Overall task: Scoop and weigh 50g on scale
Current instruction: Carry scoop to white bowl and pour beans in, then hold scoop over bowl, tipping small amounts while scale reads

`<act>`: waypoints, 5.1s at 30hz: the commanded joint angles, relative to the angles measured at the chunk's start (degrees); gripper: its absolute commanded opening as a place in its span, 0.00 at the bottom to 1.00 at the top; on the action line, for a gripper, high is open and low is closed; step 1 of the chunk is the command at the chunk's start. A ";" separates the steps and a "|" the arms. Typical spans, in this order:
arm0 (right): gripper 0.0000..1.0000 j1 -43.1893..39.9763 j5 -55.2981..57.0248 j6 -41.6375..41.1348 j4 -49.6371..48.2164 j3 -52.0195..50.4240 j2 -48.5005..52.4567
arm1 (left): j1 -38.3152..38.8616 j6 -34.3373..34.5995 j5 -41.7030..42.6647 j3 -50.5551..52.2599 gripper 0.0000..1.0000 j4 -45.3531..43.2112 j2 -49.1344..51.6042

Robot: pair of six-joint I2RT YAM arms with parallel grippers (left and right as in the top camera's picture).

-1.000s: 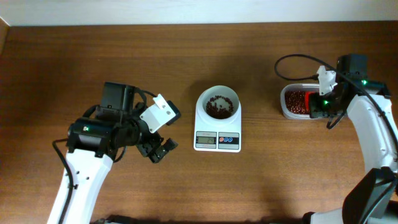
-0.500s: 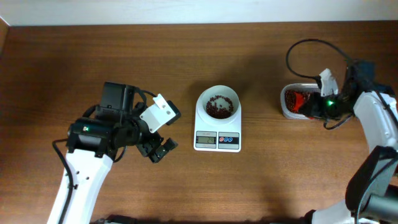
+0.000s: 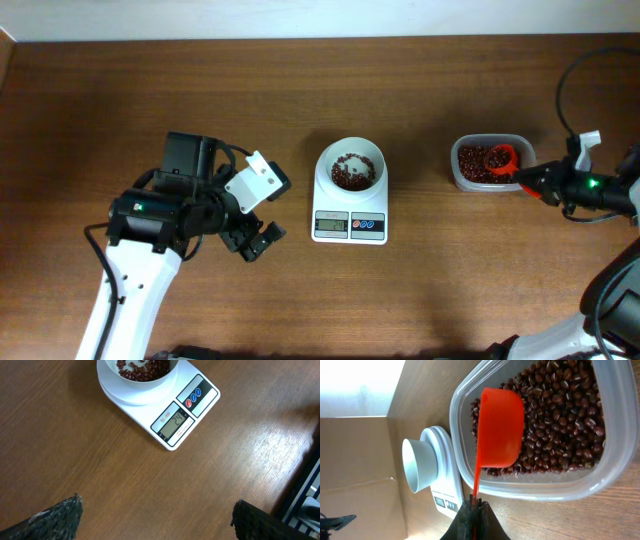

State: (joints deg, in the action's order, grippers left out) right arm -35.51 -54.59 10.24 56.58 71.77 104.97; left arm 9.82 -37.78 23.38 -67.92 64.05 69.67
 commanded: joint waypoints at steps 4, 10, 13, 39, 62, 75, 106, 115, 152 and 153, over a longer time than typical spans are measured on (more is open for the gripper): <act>0.04 -1.42 -4.37 1.55 1.68 -0.52 0.42 | -0.24 -0.90 0.66 0.39 0.99 0.09 -0.02; 0.04 -1.18 -11.98 1.81 2.64 -0.52 0.42 | -0.24 -0.90 0.66 0.39 0.99 0.09 -0.02; 0.04 0.70 -15.72 1.97 2.58 -0.52 0.42 | -0.24 -0.90 0.63 0.39 0.99 0.07 -0.02; 0.04 37.77 -8.17 1.73 -15.96 -0.52 0.42 | -0.24 -0.90 0.66 0.39 0.99 0.09 -0.02; 0.04 38.49 -5.11 6.71 -18.23 -0.46 -0.87 | -0.24 -0.90 0.66 0.39 0.99 0.09 -0.02; 0.04 46.10 16.50 8.35 -15.19 -0.39 -9.05 | -0.24 -0.90 0.66 0.39 0.99 0.09 -0.02; 0.04 47.45 14.01 7.30 -19.10 -0.13 -9.81 | -0.24 -0.90 0.66 0.39 0.99 0.09 -0.02; 0.04 47.89 19.15 6.86 -17.88 -0.09 -9.79 | -0.24 -0.90 0.66 0.39 0.99 0.07 -0.02; 0.04 49.70 21.31 6.86 -16.65 2.73 -11.50 | -0.24 -0.90 0.63 0.39 0.99 0.09 -0.02; 0.04 49.68 21.18 6.86 -16.33 2.73 -11.50 | -0.24 -0.90 0.63 0.39 0.99 0.09 -0.02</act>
State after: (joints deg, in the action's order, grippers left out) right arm 13.56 -31.62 16.93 39.83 73.45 94.65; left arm 9.82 -37.78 23.38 -67.92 64.07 69.67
